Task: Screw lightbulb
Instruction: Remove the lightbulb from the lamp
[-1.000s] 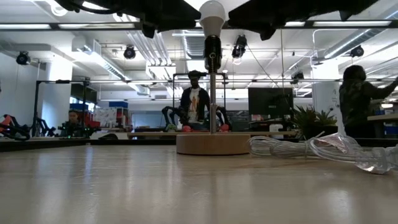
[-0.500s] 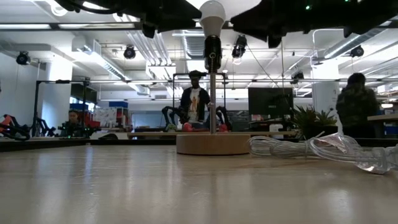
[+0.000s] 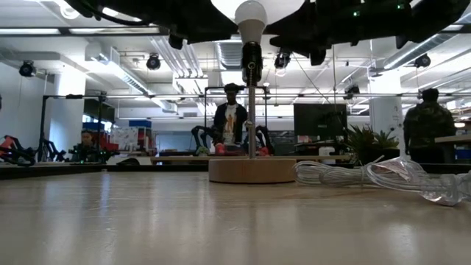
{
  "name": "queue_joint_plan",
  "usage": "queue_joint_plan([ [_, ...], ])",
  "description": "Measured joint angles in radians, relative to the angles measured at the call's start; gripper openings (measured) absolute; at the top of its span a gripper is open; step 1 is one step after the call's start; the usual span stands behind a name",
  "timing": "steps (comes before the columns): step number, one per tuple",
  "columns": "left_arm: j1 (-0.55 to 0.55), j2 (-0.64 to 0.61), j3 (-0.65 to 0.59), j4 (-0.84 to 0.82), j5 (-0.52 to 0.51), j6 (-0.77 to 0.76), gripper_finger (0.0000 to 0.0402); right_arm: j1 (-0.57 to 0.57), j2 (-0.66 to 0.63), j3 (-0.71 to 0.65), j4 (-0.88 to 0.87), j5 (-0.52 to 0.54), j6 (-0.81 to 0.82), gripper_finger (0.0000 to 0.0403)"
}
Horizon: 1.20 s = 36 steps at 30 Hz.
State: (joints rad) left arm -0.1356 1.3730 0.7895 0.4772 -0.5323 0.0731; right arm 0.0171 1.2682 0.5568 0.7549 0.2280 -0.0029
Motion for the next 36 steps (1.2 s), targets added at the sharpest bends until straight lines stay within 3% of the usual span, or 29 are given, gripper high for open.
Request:
queue_joint_plan([
  [16,0.029,0.000,0.000,0.001,0.027,-0.007,0.0171,-0.018,0.073,0.072,-0.025,-0.052,0.004,0.0248],
  [26,0.028,0.000,0.000,-0.003,0.028,-0.030,0.0155,-0.018,0.021,0.076,-0.096,-0.053,0.043,0.0243],
  [36,0.028,0.000,0.000,-0.003,0.028,-0.031,0.0173,-0.025,0.026,0.076,-0.112,-0.044,0.006,0.0236],
])
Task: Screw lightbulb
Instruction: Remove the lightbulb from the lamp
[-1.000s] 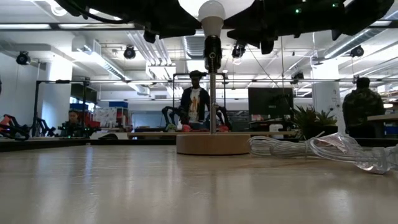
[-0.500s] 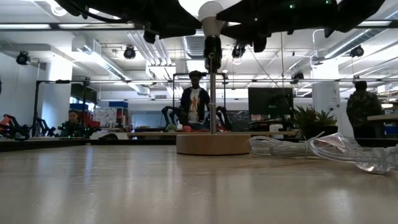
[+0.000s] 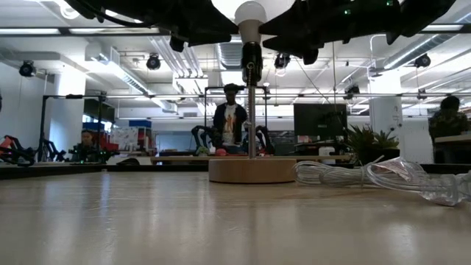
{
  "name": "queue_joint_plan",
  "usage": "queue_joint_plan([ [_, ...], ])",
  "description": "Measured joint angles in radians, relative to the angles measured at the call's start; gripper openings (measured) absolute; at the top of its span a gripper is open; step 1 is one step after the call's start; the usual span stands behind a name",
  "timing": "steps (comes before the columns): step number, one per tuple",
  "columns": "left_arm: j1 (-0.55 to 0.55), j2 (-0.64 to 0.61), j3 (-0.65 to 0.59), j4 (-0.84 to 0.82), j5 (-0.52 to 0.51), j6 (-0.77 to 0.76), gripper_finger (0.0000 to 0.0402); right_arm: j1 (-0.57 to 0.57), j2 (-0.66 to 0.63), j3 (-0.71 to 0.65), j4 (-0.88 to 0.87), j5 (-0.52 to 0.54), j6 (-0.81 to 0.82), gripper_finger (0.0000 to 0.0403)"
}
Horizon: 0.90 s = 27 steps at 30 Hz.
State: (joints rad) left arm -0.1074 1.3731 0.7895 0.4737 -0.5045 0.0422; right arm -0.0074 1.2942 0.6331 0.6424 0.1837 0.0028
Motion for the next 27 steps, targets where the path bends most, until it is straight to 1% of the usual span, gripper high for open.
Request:
queue_joint_plan([
  [4,0.000,0.000,0.000,0.000,0.000,0.000,0.0173,-0.002,0.011,0.000,0.018,0.000,0.000,0.0248],
  [12,0.000,0.000,0.000,0.005,0.001,-0.019,0.0156,-0.002,0.046,0.001,0.030,0.000,0.023,0.0272],
  [15,0.000,0.000,0.000,0.005,0.031,-0.027,0.0152,-0.002,0.047,0.001,0.043,0.000,0.016,0.0277],
  [18,0.000,0.000,0.000,0.004,0.054,-0.027,0.0149,-0.002,0.047,0.002,0.084,0.000,-0.002,0.0275],
  [21,0.000,0.000,0.000,0.007,0.054,-0.027,0.0148,-0.002,0.050,0.021,0.064,-0.001,-0.022,0.0268],
  [27,0.000,0.000,0.000,0.025,0.079,-0.027,0.0156,-0.002,0.087,0.079,0.042,-0.035,-0.041,0.0255],
])
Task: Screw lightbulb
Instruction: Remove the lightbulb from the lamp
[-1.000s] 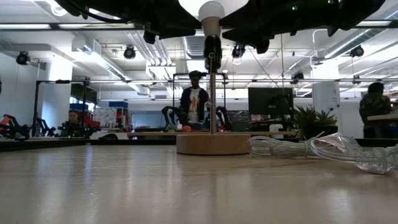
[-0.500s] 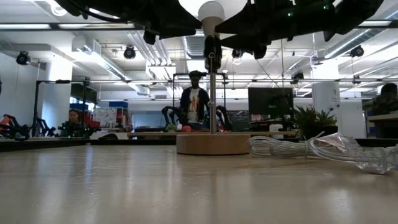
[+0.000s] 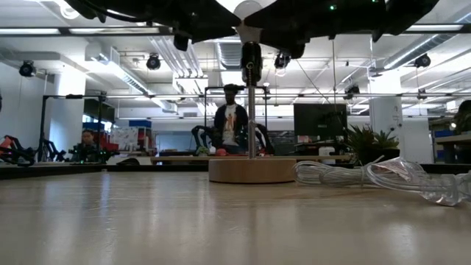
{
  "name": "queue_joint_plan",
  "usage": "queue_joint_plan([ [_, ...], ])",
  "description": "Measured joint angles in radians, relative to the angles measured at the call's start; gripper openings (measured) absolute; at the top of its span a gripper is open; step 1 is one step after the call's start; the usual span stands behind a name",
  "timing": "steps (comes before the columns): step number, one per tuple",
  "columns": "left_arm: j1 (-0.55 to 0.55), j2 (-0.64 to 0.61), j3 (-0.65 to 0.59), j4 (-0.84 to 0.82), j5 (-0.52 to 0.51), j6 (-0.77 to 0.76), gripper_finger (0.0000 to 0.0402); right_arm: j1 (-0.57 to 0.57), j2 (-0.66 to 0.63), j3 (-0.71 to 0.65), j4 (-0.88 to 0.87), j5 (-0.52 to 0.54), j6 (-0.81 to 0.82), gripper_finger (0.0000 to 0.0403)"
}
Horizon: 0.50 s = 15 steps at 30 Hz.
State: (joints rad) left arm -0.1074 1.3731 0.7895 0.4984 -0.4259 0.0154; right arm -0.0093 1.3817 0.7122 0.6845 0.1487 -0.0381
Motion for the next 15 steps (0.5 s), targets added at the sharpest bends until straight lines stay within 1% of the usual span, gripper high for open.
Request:
queue_joint_plan([
  [3,0.000,0.000,0.000,0.007,0.001,0.000,0.0159,0.000,0.013,0.015,-0.018,0.000,0.000,0.0250],
  [8,0.000,0.000,0.000,0.007,-0.007,0.004,0.0160,0.000,0.006,0.031,-0.101,0.001,0.019,0.0243],
  [11,0.000,0.000,0.000,0.011,-0.038,0.005,0.0154,0.000,-0.015,0.035,-0.140,0.001,0.028,0.0239],
  [15,0.000,0.000,0.000,0.019,-0.041,0.016,0.0143,0.003,-0.045,0.035,-0.165,0.001,0.031,0.0234],
])
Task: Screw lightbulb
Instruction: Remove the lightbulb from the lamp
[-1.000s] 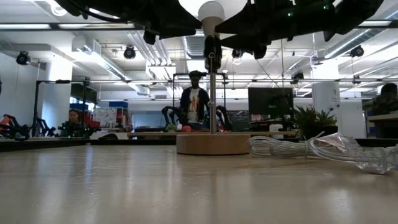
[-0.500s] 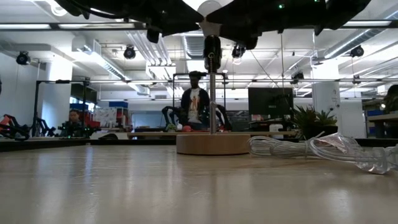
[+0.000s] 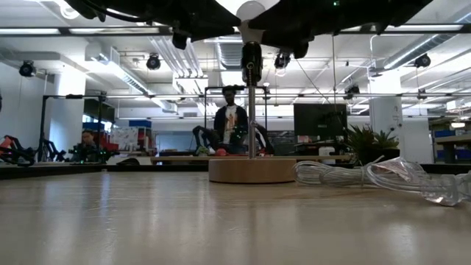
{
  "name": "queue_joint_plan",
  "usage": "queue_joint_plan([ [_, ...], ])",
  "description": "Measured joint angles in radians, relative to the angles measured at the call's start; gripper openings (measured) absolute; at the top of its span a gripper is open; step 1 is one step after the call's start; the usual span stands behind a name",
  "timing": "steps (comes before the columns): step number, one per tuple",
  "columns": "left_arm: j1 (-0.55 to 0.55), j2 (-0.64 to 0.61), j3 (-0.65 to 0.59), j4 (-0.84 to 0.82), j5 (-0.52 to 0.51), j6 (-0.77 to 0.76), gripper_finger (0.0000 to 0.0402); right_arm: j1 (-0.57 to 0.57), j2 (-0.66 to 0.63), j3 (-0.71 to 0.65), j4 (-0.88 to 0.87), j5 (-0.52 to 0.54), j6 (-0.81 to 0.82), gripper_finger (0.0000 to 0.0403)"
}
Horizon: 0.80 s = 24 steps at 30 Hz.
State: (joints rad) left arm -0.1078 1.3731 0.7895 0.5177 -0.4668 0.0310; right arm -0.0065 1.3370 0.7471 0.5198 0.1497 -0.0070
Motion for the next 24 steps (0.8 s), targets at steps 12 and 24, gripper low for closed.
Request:
queue_joint_plan([
  [12,0.000,0.000,0.000,0.026,-0.006,0.022,0.0118,0.011,-0.092,0.000,-0.182,0.008,0.105,0.0231],
  [24,0.000,0.000,0.000,0.070,0.039,0.109,0.0103,0.083,-0.118,0.000,-0.226,0.168,0.075,0.0192],
])
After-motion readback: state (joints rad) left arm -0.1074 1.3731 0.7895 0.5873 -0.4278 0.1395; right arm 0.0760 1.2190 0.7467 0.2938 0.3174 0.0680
